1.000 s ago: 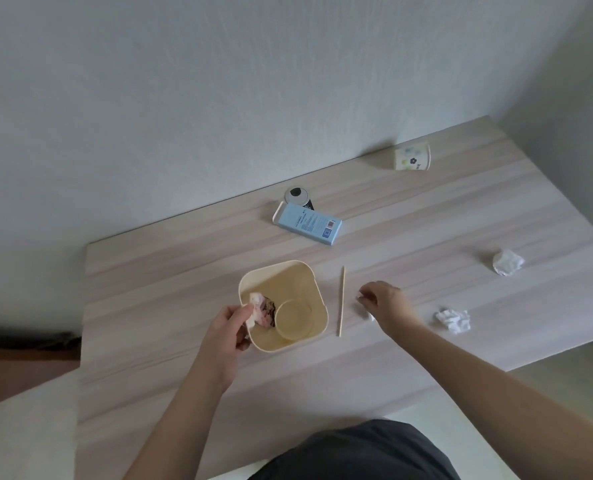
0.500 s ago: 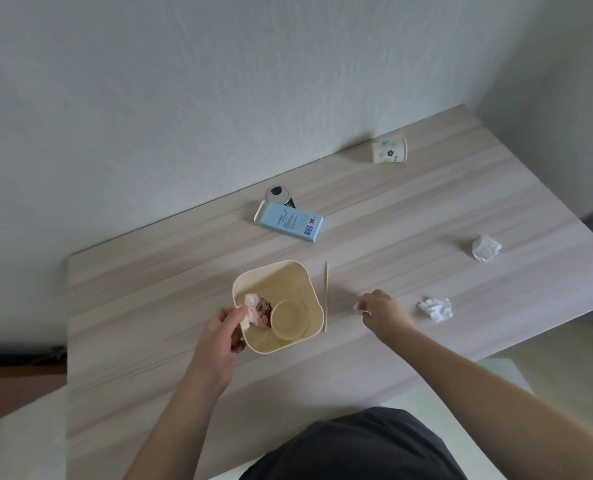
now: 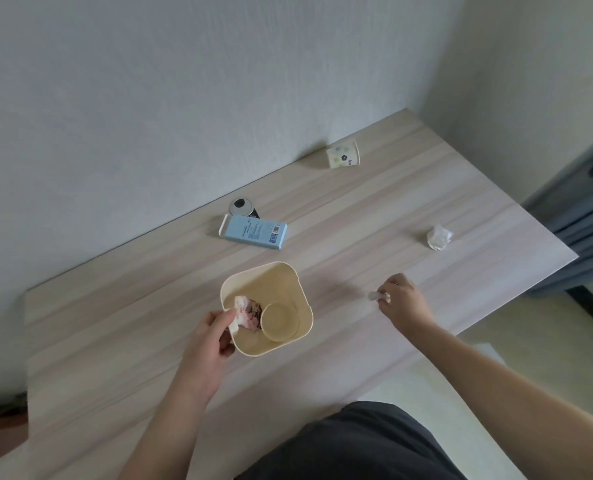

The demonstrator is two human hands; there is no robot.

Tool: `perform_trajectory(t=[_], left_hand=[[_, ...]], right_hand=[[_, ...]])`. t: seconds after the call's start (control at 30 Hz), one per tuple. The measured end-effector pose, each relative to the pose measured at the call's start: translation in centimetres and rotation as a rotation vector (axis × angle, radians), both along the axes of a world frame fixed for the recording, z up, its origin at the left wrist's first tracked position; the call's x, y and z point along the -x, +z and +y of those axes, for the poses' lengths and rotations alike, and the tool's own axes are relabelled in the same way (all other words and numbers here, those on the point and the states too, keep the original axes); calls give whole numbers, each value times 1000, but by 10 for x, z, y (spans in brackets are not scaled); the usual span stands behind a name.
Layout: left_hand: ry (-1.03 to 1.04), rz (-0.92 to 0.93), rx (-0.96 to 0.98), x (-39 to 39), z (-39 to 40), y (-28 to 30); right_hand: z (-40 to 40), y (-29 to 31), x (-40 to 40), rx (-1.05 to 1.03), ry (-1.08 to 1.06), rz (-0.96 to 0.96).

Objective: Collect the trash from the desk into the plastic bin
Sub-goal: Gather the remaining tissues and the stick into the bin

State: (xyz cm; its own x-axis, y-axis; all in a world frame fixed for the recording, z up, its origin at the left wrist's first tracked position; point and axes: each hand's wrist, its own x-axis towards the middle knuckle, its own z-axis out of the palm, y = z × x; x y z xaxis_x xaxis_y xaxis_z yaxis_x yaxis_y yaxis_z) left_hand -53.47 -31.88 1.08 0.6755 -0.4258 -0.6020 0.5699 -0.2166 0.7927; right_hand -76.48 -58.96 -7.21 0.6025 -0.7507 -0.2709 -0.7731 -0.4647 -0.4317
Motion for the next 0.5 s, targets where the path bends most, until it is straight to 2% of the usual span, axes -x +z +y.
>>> perform_trajectory(t=[0.13, 0.23, 0.33, 0.43, 0.5], left_hand=[[-17, -8, 6, 5, -7, -2], [-34, -13, 11, 7, -10, -2], [-51, -7, 11, 7, -12, 0], [-60, -6, 17, 9, -11, -1], [-62, -8, 19, 9, -7, -1]], right_hand=[[-13, -3, 15, 15, -116, 104], [-16, -10, 20, -66, -178, 195], [-15, -14, 22, -158, -209, 174], [-11, -10, 21, -130, -229, 107], [-5, -2, 17, -92, -230, -5]])
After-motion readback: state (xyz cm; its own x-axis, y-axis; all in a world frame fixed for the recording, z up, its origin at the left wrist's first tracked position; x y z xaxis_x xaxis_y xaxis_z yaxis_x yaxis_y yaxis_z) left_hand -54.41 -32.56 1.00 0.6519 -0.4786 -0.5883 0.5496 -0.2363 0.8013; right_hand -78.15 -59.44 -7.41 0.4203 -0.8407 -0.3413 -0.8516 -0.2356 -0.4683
